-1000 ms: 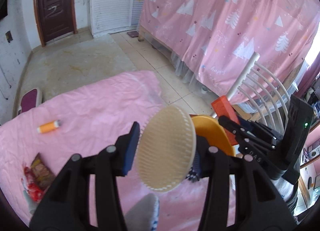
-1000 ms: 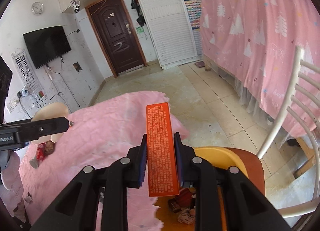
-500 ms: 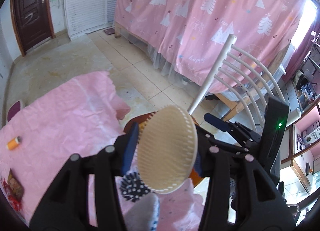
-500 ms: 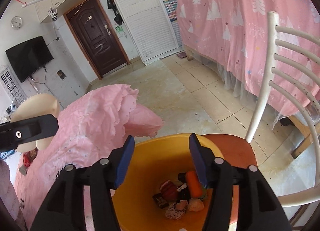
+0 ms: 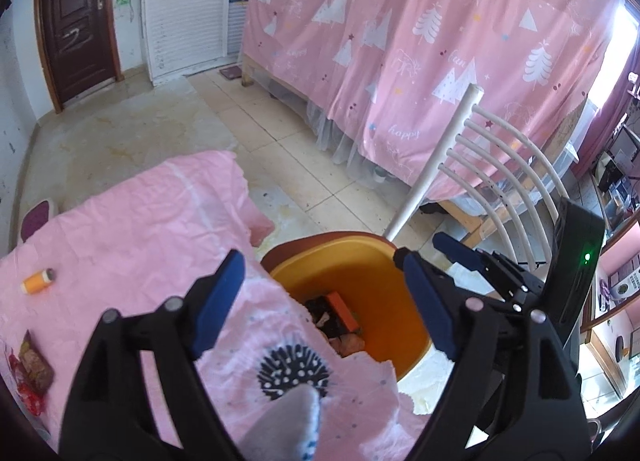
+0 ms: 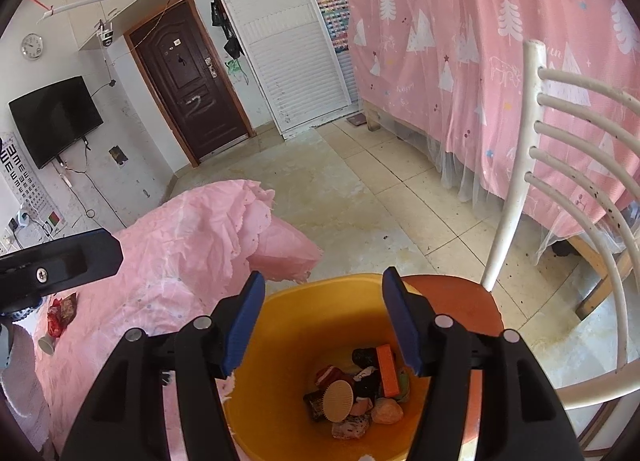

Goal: Collect trash
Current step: 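Carry the brush and orange box over the orange basin and open both grippers, then move both open grippers back over the pink bed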

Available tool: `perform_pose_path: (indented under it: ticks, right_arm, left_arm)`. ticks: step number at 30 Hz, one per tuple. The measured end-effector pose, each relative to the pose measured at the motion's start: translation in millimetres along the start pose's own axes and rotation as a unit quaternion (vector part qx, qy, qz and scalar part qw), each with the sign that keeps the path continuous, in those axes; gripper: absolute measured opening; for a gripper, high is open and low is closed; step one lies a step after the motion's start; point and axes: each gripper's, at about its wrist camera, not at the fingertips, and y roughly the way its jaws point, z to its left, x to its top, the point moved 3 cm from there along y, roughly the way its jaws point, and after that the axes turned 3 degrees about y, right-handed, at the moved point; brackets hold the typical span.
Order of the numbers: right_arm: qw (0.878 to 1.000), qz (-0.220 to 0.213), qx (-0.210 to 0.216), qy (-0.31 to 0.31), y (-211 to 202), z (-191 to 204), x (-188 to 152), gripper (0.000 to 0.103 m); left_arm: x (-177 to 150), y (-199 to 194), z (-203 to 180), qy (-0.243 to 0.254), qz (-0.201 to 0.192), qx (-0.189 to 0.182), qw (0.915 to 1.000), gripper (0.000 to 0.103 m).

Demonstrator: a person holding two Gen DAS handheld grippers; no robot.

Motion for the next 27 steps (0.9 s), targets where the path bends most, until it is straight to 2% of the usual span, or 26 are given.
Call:
perform_pose_path:
  ticks: [11, 24, 27]
  right_arm:
    - [0.998, -0.002, 0.022, -0.053, 1.6, 68.2, 12.0, 0.054]
    - [0.991, 0.015, 0.064, -0.121, 16.8, 159.9, 8.8, 0.058]
    - [0.988, 0.02, 0.071, -0.135, 20.6, 179.2, 5.8, 0.059]
  left_arm:
    - [-12.5, -43.8, 44.5, -0.022, -0.025, 0.024, 0.9992, 0.078]
    - [-51.9, -94.7, 122.8, -0.079, -0.039, 0.096, 0.9915, 0.081]
    - [-62.6, -106.1, 139.2, -0.092, -0.043, 0.11, 0.9887, 0.085]
